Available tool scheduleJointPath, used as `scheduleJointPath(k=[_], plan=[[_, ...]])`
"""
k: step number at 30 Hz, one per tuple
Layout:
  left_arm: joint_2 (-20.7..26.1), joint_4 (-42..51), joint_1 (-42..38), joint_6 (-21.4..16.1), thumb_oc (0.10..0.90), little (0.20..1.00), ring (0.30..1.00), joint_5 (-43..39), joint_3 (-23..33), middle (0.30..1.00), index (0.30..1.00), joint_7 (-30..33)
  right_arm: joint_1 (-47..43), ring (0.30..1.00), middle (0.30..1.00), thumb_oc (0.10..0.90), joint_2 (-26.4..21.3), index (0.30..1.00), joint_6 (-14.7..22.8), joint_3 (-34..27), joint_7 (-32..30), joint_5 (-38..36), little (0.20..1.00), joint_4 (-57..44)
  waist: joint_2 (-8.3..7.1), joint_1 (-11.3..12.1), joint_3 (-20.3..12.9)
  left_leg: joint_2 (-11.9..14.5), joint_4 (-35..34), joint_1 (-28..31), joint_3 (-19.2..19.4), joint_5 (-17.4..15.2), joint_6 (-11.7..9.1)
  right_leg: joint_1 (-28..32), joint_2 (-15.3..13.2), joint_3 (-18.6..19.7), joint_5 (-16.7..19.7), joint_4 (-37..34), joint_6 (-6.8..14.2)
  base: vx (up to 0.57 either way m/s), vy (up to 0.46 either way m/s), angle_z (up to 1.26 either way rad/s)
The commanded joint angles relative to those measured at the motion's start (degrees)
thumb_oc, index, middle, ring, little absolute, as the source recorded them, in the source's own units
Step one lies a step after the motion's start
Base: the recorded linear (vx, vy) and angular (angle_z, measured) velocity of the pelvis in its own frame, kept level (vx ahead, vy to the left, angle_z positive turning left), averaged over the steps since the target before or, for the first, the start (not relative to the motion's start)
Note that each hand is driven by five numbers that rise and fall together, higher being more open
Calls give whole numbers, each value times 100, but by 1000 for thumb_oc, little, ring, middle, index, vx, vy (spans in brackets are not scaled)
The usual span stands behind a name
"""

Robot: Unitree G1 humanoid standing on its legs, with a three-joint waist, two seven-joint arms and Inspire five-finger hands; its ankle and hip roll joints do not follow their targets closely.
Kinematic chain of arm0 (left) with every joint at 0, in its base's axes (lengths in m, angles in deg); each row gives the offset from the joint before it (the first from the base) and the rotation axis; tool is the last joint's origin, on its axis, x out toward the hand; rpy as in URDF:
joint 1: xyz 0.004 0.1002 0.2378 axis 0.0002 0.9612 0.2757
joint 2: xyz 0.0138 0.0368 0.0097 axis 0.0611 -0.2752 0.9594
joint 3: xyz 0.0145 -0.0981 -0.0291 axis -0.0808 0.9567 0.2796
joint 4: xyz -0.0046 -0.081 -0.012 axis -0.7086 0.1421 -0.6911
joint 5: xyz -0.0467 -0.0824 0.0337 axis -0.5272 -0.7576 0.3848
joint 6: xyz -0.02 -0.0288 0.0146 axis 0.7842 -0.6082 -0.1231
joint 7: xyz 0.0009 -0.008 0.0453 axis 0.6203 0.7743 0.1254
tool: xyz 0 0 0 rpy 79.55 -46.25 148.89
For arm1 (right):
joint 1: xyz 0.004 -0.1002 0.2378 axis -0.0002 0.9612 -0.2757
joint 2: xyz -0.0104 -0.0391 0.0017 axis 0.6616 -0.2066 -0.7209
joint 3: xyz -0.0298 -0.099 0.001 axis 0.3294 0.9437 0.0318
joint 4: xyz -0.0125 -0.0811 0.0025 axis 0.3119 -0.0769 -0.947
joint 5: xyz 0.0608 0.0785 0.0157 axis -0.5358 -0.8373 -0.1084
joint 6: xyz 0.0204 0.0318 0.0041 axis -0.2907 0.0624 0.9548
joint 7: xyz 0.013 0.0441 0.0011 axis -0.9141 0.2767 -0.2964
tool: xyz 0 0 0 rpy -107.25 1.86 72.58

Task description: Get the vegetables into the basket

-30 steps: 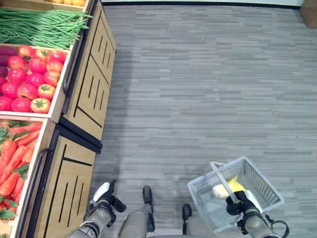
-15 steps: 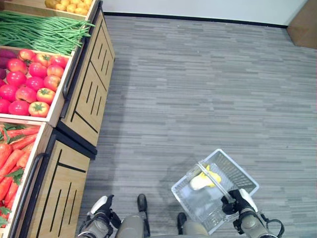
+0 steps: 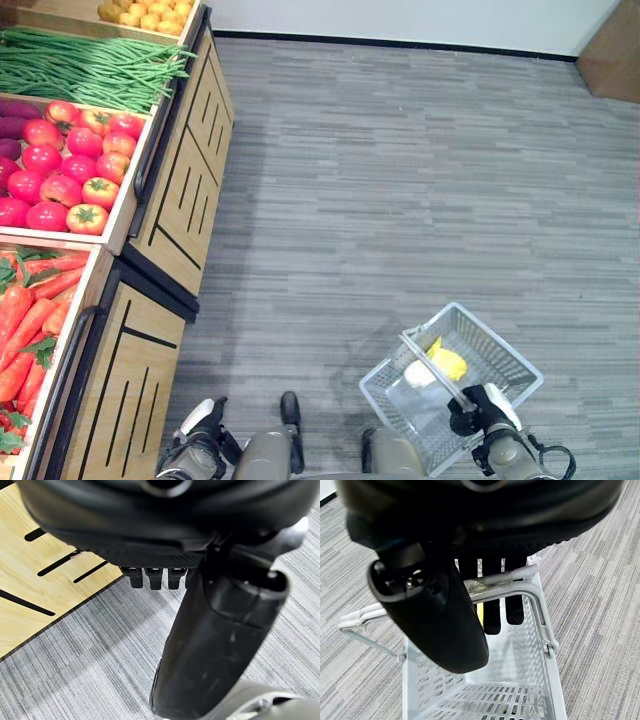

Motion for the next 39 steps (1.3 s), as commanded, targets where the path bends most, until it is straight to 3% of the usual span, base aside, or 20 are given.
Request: scheduleJointPath(k=[1, 6, 9, 10, 11, 13, 15, 19, 23, 28, 29, 39], plan=[[139, 173, -54, -79, 900, 1000, 1000, -20, 148, 1000, 1000, 22, -5, 300, 300, 400, -474, 300, 205, -125, -224, -61, 300, -431, -102, 39, 240, 111, 1149, -169, 7, -682, -112, 763, -361, 245, 2024, -629, 400, 34, 26, -3], [160, 239, -36, -84, 900, 1000, 1000, -103, 218, 1000, 1000, 22, -103, 300, 300, 400, -482, 300, 194, -43, -218, -17, 300, -451, 59, 37, 342, 60, 796, 143, -73, -592, 23, 373, -302, 212, 2573, 180, 315, 10, 69, 0], [155, 217, -52, -76, 900, 1000, 1000, -136, 230, 1000, 1000, 28, -163, 300, 300, 400, -464, 300, 201, 2, -225, -18, 300, -466, 138, -23, 404, 23, 539, 352, -108, -523, 25, 130, -186, 173, 2442, 386, 259, 44, 62, 10], [150, 207, -58, -76, 900, 1000, 1000, -145, 227, 1000, 1000, 26, -189, 300, 300, 400, -461, 300, 214, 29, -234, -19, 300, -442, 169, -65, 426, 12, 439, 454, -144, -479, 14, -57, -67, 169, 2288, 459, 219, 89, 67, 17], [155, 187, -79, -75, 900, 1000, 1000, -180, 232, 1000, 1000, 21, -224, 300, 300, 400, -454, 300, 235, 75, -245, -23, 300, -508, 244, -108, 484, 29, 280, 602, -163, -414, -9, -456, 148, 64, 1912, 460, 115, 118, 63, 8], [146, 147, -113, -80, 900, 1000, 1000, -191, 218, 1000, 1000, 31, -302, 300, 300, 400, -468, 300, 279, 114, -293, -38, 300, -534, 233, -156, 552, -6, 192, 740, -193, -432, -46, -751, 239, -38, 1639, 128, 100, 116, -9, 1], [136, 130, -132, -77, 900, 1000, 1000, -190, 218, 1000, 1000, 27, -332, 300, 300, 400, -477, 300, 292, 125, -301, -53, 300, -568, 213, -211, 605, -32, 187, 811, -226, -473, -66, -820, 261, -56, 1589, -93, 123, 110, -59, 30], [118, 38, -203, -55, 900, 1000, 1000, -96, 274, 1000, 1000, 27, -279, 300, 300, 400, -607, 300, 323, 194, -323, 48, 300, -994, 62, -465, 751, -321, 351, 1140, -484, -829, -175, -1174, 440, 216, 2013, -1577, 301, 234, -95, 44], [70, -14, -131, -46, 900, 1000, 1000, -65, 327, 1000, 1000, 23, -97, 300, 300, 400, -603, 300, 322, 147, -281, 30, 300, -884, 31, -527, 695, -449, 531, 1286, -714, -1027, -204, -944, 509, 358, 2104, -1825, 278, 182, -104, 68], [47, -17, -83, -2, 900, 1000, 1000, -108, 369, 1000, 1000, 36, -89, 300, 300, 400, -701, 300, 294, 148, -199, 20, 300, -1137, 48, -469, 602, -367, 663, 1279, -767, -1030, -273, -890, 600, 241, 2087, -1687, 176, 109, -138, 38], [28, -8, -94, 14, 900, 1000, 1000, -128, 360, 1000, 1000, 75, -92, 300, 300, 400, -754, 300, 309, 105, -218, -6, 300, -1110, 67, -431, 541, -249, 670, 1326, -832, -1008, -383, -870, 672, 83, 1917, -1574, 77, 163, -213, 26], [-112, 87, -234, 74, 900, 1000, 1000, -293, 306, 1000, 1000, 398, 132, 300, 300, 400, -729, 300, 330, 4, -335, -107, 300, -1067, 198, -413, 349, 170, 303, 1611, -1215, -615, -723, -850, 836, -367, 1293, -1169, -175, 140, -188, 27]])
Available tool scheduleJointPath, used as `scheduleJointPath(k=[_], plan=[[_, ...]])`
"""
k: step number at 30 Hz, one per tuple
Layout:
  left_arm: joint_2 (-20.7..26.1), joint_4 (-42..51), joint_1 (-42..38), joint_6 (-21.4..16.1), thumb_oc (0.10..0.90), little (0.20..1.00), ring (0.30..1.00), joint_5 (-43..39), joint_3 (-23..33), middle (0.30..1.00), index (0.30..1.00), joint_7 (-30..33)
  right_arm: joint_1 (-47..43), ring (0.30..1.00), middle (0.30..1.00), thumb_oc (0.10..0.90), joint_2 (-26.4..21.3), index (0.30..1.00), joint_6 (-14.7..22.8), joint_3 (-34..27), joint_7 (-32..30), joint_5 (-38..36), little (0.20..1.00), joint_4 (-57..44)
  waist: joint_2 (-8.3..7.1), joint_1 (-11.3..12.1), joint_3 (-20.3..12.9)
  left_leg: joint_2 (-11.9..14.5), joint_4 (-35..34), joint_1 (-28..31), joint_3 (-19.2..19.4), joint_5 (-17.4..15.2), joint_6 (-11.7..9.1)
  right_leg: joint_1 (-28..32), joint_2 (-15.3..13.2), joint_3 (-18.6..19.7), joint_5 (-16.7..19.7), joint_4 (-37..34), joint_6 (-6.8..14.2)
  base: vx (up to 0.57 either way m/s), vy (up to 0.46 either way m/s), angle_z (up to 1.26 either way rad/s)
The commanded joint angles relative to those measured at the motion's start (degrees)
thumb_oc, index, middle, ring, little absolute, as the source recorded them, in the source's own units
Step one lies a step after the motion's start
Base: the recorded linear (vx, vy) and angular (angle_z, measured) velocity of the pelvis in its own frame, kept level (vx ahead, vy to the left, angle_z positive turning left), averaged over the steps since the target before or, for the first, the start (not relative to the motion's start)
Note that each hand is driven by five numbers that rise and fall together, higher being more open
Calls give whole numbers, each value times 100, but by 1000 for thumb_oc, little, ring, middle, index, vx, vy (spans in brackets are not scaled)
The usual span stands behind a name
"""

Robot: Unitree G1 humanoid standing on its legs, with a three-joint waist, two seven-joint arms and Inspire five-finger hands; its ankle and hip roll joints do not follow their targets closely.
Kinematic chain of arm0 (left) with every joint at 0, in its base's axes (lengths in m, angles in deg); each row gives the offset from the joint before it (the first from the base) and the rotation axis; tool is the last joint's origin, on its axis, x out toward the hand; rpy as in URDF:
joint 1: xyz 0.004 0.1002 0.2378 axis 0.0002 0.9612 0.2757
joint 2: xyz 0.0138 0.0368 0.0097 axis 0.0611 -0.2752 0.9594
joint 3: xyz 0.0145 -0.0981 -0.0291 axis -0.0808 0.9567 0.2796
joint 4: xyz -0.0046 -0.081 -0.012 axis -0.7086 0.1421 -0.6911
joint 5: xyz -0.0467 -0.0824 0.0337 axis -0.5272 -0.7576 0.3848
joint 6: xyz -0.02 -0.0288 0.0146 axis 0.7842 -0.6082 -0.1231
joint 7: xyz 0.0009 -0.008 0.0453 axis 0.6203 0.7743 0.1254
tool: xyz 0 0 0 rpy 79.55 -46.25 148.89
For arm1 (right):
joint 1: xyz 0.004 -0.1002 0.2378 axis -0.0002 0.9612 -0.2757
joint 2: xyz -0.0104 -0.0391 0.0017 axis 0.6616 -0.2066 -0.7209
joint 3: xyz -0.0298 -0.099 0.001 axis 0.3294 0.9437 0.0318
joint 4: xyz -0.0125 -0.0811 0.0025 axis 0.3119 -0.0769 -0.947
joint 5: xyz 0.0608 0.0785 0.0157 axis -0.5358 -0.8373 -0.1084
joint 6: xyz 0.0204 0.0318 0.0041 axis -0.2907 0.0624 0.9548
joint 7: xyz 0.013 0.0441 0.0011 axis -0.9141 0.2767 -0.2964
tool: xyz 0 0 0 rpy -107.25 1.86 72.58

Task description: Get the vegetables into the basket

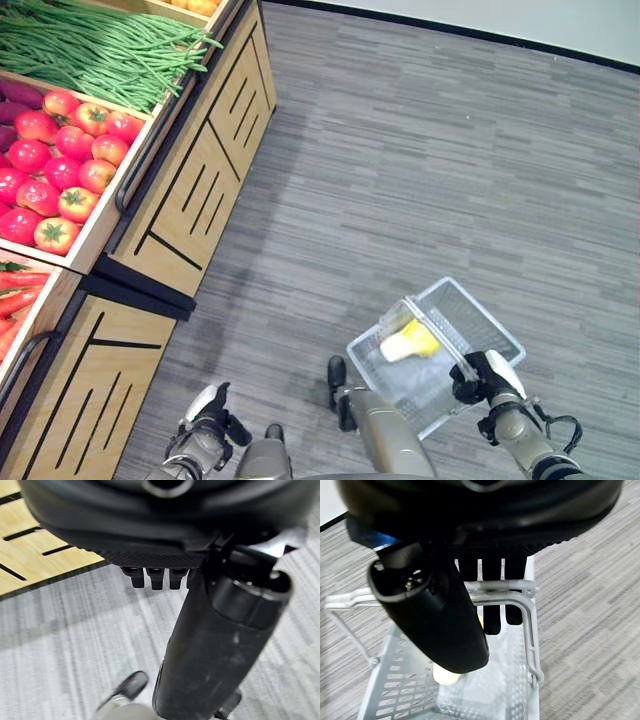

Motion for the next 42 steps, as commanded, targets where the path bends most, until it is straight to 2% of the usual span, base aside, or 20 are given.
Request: scheduleJointPath(k=[1, 5, 6, 8, 10, 12, 13, 15, 16, 17, 18, 19, 21, 23, 24, 26, 30, 33, 34, 42], plan=[[94, 36, 146, 14, 900, 1000, 1000, -129, 86, 1000, 1000, 233, 337, 300, 300, 400, -226, 300, 196, -178, -311, -144, 300, -183, -83, 1, -198, -389, 56, 221, 24, 477, -74, 40, -344, 507, 296, -53, 723, 96, -85, 29], [111, 0, 170, 47, 900, 1000, 1000, -57, 76, 1000, 1000, 242, 469, 300, 300, 400, -244, 300, 185, -189, -293, -108, 300, -194, -31, -2, -231, -344, 67, 265, -55, 576, -111, 44, -337, 472, 149, 68, 655, 73, -60, 14], [111, 1, 168, 51, 900, 1000, 1000, -48, 68, 1000, 1000, 257, 474, 300, 300, 400, -228, 300, 180, -199, -324, -119, 300, -70, -12, 22, -227, -333, 86, 234, -115, 754, -151, 83, -356, 434, 133, 61, 630, 35, -44, 12], [122, -11, 185, 49, 900, 1000, 1000, -56, 111, 1000, 1000, 265, 509, 300, 300, 400, -197, 300, 166, -227, -314, -144, 300, 51, -9, 15, -238, -311, 230, 161, -171, 881, -213, 197, -400, 349, 89, -36, 582, 52, -81, 25], [118, 25, 182, 28, 900, 1000, 1000, -137, 114, 1000, 1000, 303, 544, 300, 300, 400, -198, 300, 181, -293, -373, -173, 300, 221, 1, 22, -221, -292, 581, -73, -2, 1097, -261, 357, -525, 218, 75, -145, 551, 51, -73, 40], [120, 46, 168, 17, 900, 1000, 1000, -151, 86, 1000, 1000, 304, 545, 300, 300, 400, -193, 300, 174, -333, -404, -208, 300, 328, 3, 11, -184, -246, 689, -215, 122, 1156, -260, 436, -604, 141, 48, -179, 532, 13, -29, 99], [83, 141, -9, 0, 900, 1000, 1000, -139, -111, 1000, 1000, 317, 656, 300, 300, 400, -185, 300, 141, -604, -562, -358, 300, 577, 16, -104, -39, 308, 459, -720, 1210, 1128, -204, 766, -1076, -291, -30, -323, 610, 3, -1, 104], [56, 183, -114, -9, 900, 1000, 1000, -100, -231, 1000, 1000, 321, 746, 300, 300, 400, -160, 300, 119, -766, -639, -429, 300, 765, 108, -160, -33, 624, 116, -1084, 1841, 1270, -345, 977, -1317, -542, -94, -450, 743, 90, 90, 150], [42, 204, -160, -10, 900, 1000, 1000, -72, -270, 1000, 1000, 333, 768, 300, 300, 400, -146, 300, 121, -827, -670, -447, 300, 838, 156, -177, -41, 779, -76, -1245, 2060, 1545, -436, 1066, -1391, -661, -79, -504, 779, 163, 178, 298], [31, 217, -162, -7, 900, 1000, 1000, -56, -288, 1000, 1000, 343, 783, 300, 300, 400, -146, 300, 107, -859, -657, -450, 300, 906, 181, -183, -44, 852, -206, -1237, 2081, 1681, -493, 1116, -1444, -700, -85, -494, 811, 183, 186, 231], [23, 212, -136, 1, 900, 1000, 1000, -46, -288, 1000, 1000, 347, 762, 300, 300, 400, -132, 300, 74, -872, -648, -426, 300, 1031, 197, -183, -56, 830, -175, -1156, 2046, 1628, -492, 1183, -1508, -729, -130, -459, 833, 161, 223, 49], [30, 183, -95, -8, 900, 1000, 1000, -53, -261, 1000, 1000, 355, 708, 300, 300, 400, -100, 300, 51, -842, -639, -419, 300, 1104, 204, -133, -61, 717, -219, -1201, 1905, 1687, -392, 1221, -1527, -737, -28, -528, 811, 132, 209, -16], [49, 177, -87, -1, 900, 1000, 1000, -34, -238, 1000, 1000, 341, 642, 300, 300, 400, -22, 300, 20, -892, -646, -450, 300, 1403, 218, -117, -99, 607, -357, -1123, 1984, 1659, -344, 1279, -1573, -685, 17, -565, 842, 112, 220, -14], [81, 159, -54, -32, 900, 1000, 1000, 7, -193, 1000, 1000, 306, 480, 300, 300, 400, 61, 300, -51, -926, -637, -402, 300, 1683, 90, -24, -149, 433, -112, -1182, 2041, 1418, -227, 1450, -1709, -561, 125, -760, 939, 172, 248, -57], [83, 159, -55, -33, 900, 1000, 1000, 7, -192, 1000, 1000, 306, 477, 300, 300, 400, 64, 300, -49, -925, -637, -402, 300, 1686, 86, -20, -146, 433, -108, -1180, 2046, 1414, -226, 1450, -1711, -555, 126, -760, 941, 199, 310, -33], [181, 172, -41, -83, 900, 1000, 1000, -10, -113, 1000, 1000, 259, 230, 300, 300, 400, 193, 300, -86, -825, -630, -329, 300, 1813, -147, 135, -205, 253, 146, -1291, 2167, 1079, -45, 1616, -1898, -440, 334, -983, 1117, 175, 296, -7], [278, 141, -46, -98, 900, 1000, 1000, -34, -16, 1000, 1000, 275, 110, 300, 300, 400, 248, 300, -54, -728, -634, -274, 300, 1770, -268, 199, -219, 138, 223, -1341, 2226, 932, 46, 1572, -2010, -362, 624, -1022, 1226, 43, 146, -6], [289, 119, -52, -98, 900, 1000, 1000, -45, 11, 1000, 1000, 278, 63, 300, 300, 400, 263, 300, -60, -729, -635, -285, 300, 1812, -286, 222, -222, 123, 240, -1341, 2253, 906, 61, 1573, -2028, -362, 667, -1028, 1244, 19, 106, 0], [327, 36, -43, -85, 900, 1000, 1000, -17, 68, 1000, 1000, 295, -15, 300, 300, 400, 330, 300, -67, -689, -657, -258, 300, 1863, -356, 253, -233, 63, 193, -1300, 2283, 851, 107, 1540, -2070, -333, 808, -1020, 1309, 11, 83, 3], [320, -42, 81, -101, 900, 1000, 1000, -54, 185, 1000, 1000, 252, -24, 300, 300, 400, 415, 300, -84, -672, -658, -198, 300, 2032, -454, 313, -282, -129, -219, -1065, 2289, 916, 188, 1442, -2122, -253, 1298, -965, 1437, 14, 67, -7]])
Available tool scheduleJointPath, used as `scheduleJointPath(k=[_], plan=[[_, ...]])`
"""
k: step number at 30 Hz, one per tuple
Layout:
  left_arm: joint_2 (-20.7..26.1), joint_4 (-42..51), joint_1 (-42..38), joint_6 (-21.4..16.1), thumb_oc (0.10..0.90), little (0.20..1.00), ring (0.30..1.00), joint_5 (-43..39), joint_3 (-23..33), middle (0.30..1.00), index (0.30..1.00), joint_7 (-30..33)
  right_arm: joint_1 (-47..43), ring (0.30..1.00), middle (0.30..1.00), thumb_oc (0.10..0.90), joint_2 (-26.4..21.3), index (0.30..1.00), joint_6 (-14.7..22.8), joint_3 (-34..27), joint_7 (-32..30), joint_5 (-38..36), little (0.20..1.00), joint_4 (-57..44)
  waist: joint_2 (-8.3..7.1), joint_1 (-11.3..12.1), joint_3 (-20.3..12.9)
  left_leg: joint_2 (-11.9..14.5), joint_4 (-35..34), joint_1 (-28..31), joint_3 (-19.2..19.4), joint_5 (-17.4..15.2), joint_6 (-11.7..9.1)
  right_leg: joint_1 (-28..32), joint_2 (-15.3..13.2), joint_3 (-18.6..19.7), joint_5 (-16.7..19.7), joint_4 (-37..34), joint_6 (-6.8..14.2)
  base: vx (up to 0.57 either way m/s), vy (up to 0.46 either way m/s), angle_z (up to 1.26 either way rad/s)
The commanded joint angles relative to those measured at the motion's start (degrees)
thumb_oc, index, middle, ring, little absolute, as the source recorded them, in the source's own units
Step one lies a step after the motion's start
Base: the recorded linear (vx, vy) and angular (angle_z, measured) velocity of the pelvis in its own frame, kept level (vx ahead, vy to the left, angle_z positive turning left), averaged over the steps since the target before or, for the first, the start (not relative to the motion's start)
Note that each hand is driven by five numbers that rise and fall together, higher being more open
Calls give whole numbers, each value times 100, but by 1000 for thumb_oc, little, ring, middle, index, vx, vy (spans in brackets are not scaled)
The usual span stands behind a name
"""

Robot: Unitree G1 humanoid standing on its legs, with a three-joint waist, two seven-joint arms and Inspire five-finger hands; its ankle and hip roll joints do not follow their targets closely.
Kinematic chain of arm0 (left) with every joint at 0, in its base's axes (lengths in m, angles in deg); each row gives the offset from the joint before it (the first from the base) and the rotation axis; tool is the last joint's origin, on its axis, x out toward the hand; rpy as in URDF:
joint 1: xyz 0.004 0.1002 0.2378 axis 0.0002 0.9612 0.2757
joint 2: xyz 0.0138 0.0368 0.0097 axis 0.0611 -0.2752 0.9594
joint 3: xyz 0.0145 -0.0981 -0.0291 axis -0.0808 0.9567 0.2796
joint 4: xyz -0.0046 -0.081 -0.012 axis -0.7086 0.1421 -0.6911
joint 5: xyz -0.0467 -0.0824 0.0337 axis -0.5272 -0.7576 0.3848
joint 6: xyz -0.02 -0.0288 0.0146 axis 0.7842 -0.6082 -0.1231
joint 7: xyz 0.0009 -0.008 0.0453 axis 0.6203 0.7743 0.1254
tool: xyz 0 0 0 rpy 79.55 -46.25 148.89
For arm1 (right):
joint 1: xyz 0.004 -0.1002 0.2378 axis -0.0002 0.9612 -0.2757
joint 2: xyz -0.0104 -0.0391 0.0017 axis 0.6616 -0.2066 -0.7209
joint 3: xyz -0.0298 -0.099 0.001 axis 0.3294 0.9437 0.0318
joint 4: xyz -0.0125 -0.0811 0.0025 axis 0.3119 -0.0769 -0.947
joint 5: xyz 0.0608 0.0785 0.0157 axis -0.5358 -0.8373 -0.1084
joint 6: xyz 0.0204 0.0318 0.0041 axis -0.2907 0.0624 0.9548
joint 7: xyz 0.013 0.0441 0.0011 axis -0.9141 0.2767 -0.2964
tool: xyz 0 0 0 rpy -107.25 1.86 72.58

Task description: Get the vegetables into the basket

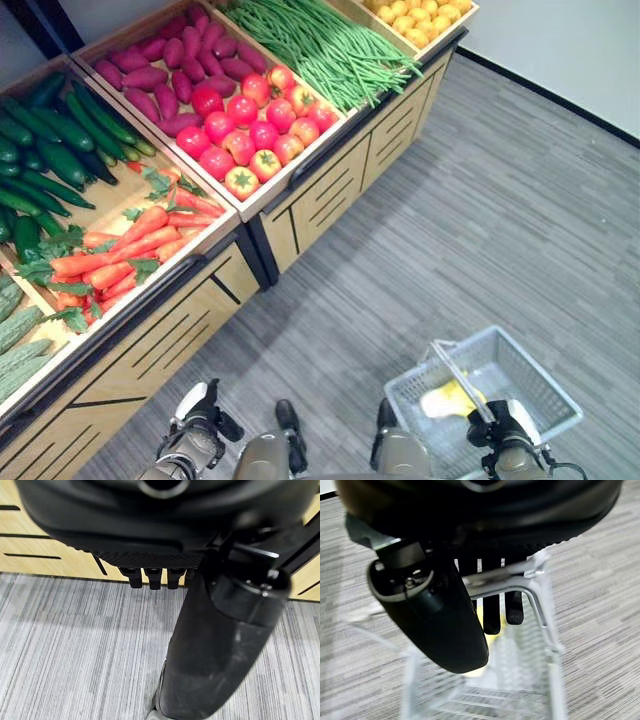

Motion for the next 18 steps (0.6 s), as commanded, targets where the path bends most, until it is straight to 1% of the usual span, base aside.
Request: scheduleJointPath(k=[1, 2, 3, 4, 6, 8, 9, 10, 12, 13, 16, 18], plan=[[20, 65, -17, -66, 900, 1000, 1000, 25, 274, 1000, 1000, 91, -23, 300, 300, 400, -333, 300, 7, -1, -258, 13, 300, 65, 9, 76, 190, 164, 15, 9, -300, 94, -273, 443, -212, 170, 1132, 33, 346, 3, 83, -3], [11, 66, 11, -72, 900, 1000, 1000, 7, 277, 1000, 1000, 81, -33, 300, 300, 400, -332, 300, 0, 11, -244, 22, 300, 90, 27, 71, 197, 128, -75, 55, -308, 120, -243, 390, -215, 202, 1194, 170, 353, 27, 136, -3], [-14, 77, 42, -99, 900, 1000, 1000, -41, 264, 1000, 1000, 39, -67, 300, 300, 400, -334, 300, 4, 25, -219, -1, 300, 139, 157, 10, 214, 100, -293, 174, -437, 192, -194, 215, -26, 537, 1124, 638, 299, 26, 106, -2], [-15, 76, 41, -99, 900, 1000, 1000, -41, 265, 1000, 1000, 39, -68, 300, 300, 400, -334, 300, 5, 26, -218, -2, 300, 140, 156, 11, 215, 99, -297, 177, -435, 194, -194, 212, -27, 540, 1121, 643, 299, 58, 81, 2], [-22, 64, 33, -109, 900, 1000, 1000, -69, 234, 1000, 1000, 29, -100, 300, 300, 400, -325, 300, 30, 54, -214, -35, 300, 160, 211, -45, 233, 101, -402, 282, -555, 221, -199, 87, 264, 874, 833, 663, 209, 72, 2, 16], [-17, 20, 12, -117, 900, 1000, 1000, -81, 222, 1000, 1000, -11, -136, 300, 300, 400, -311, 300, 63, 86, -226, -74, 300, 172, 269, -70, 275, 129, -423, 340, -640, 228, -234, -90, 496, 1033, 478, 540, 127, 85, -13, 32], [-16, -4, -17, -119, 900, 1000, 1000, -77, 209, 1000, 1000, -14, -156, 300, 300, 400, -316, 300, 79, 79, -232, -109, 300, 178, 285, -90, 304, 129, -401, 358, -701, 210, -250, -174, 581, 1088, 361, 449, 110, 85, -31, 44], [-15, -17, -33, -124, 900, 1000, 1000, -85, 199, 1000, 1000, -18, -181, 300, 300, 400, -324, 300, 95, 95, -249, -123, 300, 179, 289, -116, 334, 109, -376, 387, -768, 180, -267, -266, 654, 1179, 361, 303, 108, 97, -59, 49], [-4, -75, -80, -114, 900, 1000, 1000, -105, 228, 1000, 1000, -36, -236, 300, 300, 400, -345, 300, 112, 114, -243, -155, 300, 175, 274, -185, 364, 53, -312, 444, -908, 94, -300, -477, 784, 1398, 492, 6, 126, 139, -81, 55], [-7, -95, -94, -110, 900, 1000, 1000, -138, 260, 1000, 1000, -35, -266, 300, 300, 400, -369, 300, 109, 127, -255, -168, 300, 168, 267, -239, 383, 6, -288, 508, -1009, 31, -311, -642, 875, 1579, 562, -136, 135, 178, -76, 43], [-24, -164, -109, -87, 900, 1000, 1000, -144, 301, 1000, 1000, -58, -238, 300, 300, 400, -407, 300, 102, 116, -236, -193, 300, 117, 267, -370, 414, -75, -222, 704, -1332, -137, -339, -811, 1007, 1784, 699, -348, 148, 193, -105, 68], [-33, -190, -99, -69, 900, 1000, 1000, -158, 327, 1000, 1000, -42, -230, 300, 300, 400, -433, 300, 75, 112, -226, -194, 300, 81, 265, -430, 414, -125, -242, 865, -1539, -235, -361, -924, 1085, 1781, 780, -390, 147, 175, -134, 91]])
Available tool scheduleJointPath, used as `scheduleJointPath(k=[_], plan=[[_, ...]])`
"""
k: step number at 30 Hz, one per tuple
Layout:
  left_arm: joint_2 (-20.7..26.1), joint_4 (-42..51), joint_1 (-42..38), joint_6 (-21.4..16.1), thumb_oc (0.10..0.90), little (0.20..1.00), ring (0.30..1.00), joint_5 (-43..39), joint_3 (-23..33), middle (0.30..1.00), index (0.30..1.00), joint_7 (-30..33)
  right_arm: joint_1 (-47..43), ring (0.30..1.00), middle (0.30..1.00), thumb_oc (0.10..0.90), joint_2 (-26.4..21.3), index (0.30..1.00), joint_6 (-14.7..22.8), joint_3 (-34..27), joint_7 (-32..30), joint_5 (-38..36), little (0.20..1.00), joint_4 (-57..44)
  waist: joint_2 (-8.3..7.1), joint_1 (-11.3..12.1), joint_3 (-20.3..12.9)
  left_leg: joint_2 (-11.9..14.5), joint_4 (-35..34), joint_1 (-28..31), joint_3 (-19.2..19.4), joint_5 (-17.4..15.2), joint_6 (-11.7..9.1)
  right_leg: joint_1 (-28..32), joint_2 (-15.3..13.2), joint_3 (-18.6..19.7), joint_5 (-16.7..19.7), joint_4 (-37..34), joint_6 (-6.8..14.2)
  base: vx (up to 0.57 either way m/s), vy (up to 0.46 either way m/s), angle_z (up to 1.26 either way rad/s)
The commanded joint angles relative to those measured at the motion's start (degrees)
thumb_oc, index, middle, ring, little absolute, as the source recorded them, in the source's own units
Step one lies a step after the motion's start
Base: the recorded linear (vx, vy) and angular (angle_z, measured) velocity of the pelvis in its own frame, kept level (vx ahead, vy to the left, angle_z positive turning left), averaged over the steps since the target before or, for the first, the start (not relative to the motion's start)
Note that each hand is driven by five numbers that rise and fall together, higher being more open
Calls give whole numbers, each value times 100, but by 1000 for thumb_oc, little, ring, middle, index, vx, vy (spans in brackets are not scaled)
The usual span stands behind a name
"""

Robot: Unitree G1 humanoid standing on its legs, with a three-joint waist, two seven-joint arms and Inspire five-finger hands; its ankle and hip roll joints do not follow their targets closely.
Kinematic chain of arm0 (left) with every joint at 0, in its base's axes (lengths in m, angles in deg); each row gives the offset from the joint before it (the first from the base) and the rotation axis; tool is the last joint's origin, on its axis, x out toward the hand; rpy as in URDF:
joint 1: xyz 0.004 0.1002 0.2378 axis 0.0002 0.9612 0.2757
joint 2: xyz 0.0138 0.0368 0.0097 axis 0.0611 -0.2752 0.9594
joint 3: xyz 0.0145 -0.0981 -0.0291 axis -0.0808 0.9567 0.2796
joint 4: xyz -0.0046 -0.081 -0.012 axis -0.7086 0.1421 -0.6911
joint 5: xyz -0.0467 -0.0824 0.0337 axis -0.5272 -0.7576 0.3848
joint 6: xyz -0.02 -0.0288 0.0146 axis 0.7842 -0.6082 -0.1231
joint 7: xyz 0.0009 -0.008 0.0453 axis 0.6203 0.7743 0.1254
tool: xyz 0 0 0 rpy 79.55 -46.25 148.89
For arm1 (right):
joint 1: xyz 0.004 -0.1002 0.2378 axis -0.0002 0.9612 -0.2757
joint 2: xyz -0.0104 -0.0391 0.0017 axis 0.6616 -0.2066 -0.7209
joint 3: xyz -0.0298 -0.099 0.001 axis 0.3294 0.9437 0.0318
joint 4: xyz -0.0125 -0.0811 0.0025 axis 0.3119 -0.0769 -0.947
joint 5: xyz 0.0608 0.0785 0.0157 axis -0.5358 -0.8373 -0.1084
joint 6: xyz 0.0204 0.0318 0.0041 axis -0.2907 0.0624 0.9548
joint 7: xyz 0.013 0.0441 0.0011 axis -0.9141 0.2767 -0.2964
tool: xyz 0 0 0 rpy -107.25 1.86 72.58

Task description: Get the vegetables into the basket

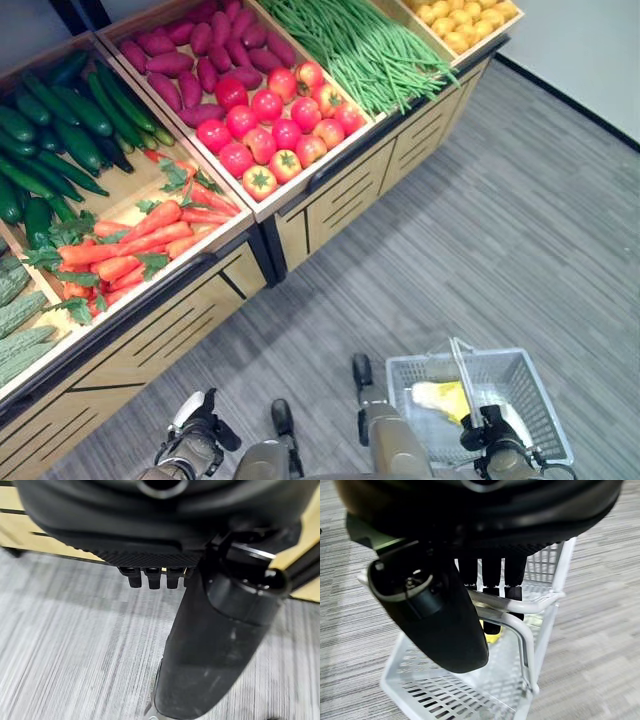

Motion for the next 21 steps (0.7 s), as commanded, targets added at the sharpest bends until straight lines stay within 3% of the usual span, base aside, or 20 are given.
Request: scheduleJointPath(k=[1, 3, 6, 11, 12, 14, 16, 17, 19, 21], plan=[[50, 126, -68, -52, 900, 1000, 1000, -47, 164, 1000, 1000, 79, -163, 300, 300, 400, -541, 300, 145, 102, -228, -163, 300, -130, 43, -83, 84, -52, 667, 50, -49, -404, -112, -357, 64, 62, -36, 556, 228, 155, -129, 86], [15, 77, -46, -8, 900, 1000, 1000, -45, 171, 1000, 1000, 63, -67, 300, 300, 400, -583, 300, 118, 67, -183, -169, 300, -154, 46, -116, 12, -61, 729, 223, -345, -502, -152, -208, 105, 39, -60, 684, 151, 207, -251, 44], [-52, 14, 37, 37, 900, 1000, 1000, -124, 290, 1000, 1000, 118, -61, 300, 300, 400, -652, 300, 90, 96, -149, -128, 300, -142, 107, -50, -86, 108, 860, 279, -476, -461, -283, -62, 187, -192, -162, 756, 15, 228, -332, 59], [-221, 75, 63, 142, 900, 1000, 1000, -319, 335, 1000, 1000, 213, 259, 300, 300, 400, -815, 300, 43, -7, -128, -155, 300, -269, 320, -29, -111, 362, 1540, -71, -631, 93, -580, 246, 156, -803, -548, 891, -296, 141, -297, 77], [-233, 92, 32, 156, 900, 1000, 1000, -306, 294, 1000, 1000, 233, 330, 300, 300, 400, -814, 300, 32, -55, -148, -184, 300, -254, 343, -71, -98, 418, 1679, -151, -466, 144, -584, 309, 97, -915, -606, 899, -333, 36, -163, 111], [-243, 215, -105, 187, 900, 1000, 1000, -245, 112, 1000, 1000, 300, 549, 300, 300, 400, -755, 300, -12, -201, -216, -267, 300, -198, 413, -161, -59, 793, 1493, -343, 289, 436, -618, 498, -113, -1289, -720, 865, -360, -7, -110, 113], [-265, 260, -183, 188, 900, 1000, 1000, -149, -25, 1000, 1000, 341, 659, 300, 300, 400, -713, 300, -55, -315, -282, -314, 300, -147, 461, -242, -48, 1036, 1081, -478, 700, 552, -691, 637, -300, -1546, -766, 787, -283, 28, 37, 144], [-269, 266, -191, 185, 900, 1000, 1000, -67, -64, 1000, 1000, 381, 669, 300, 300, 400, -692, 300, -61, -361, -325, -328, 300, -126, 528, -229, -69, 1163, 752, -645, 711, 765, -751, 665, -362, -1625, -753, 749, -230, 104, 134, 95], [-241, 264, -115, 198, 900, 1000, 1000, -4, -56, 1000, 1000, 388, 637, 300, 300, 400, -656, 300, -92, -333, -289, -263, 300, -74, 560, -225, -96, 1065, 544, -555, 592, 726, -700, 689, -430, -1583, -779, 798, -176, 157, 278, 74], [-191, 288, -81, 165, 900, 1000, 1000, 115, -112, 1000, 1000, 361, 521, 300, 300, 400, -553, 300, -153, -401, -282, -235, 300, 94, 503, -196, -147, 876, 266, -401, 818, 697, -614, 746, -570, -1452, -624, 680, -58, 126, 352, -22]])
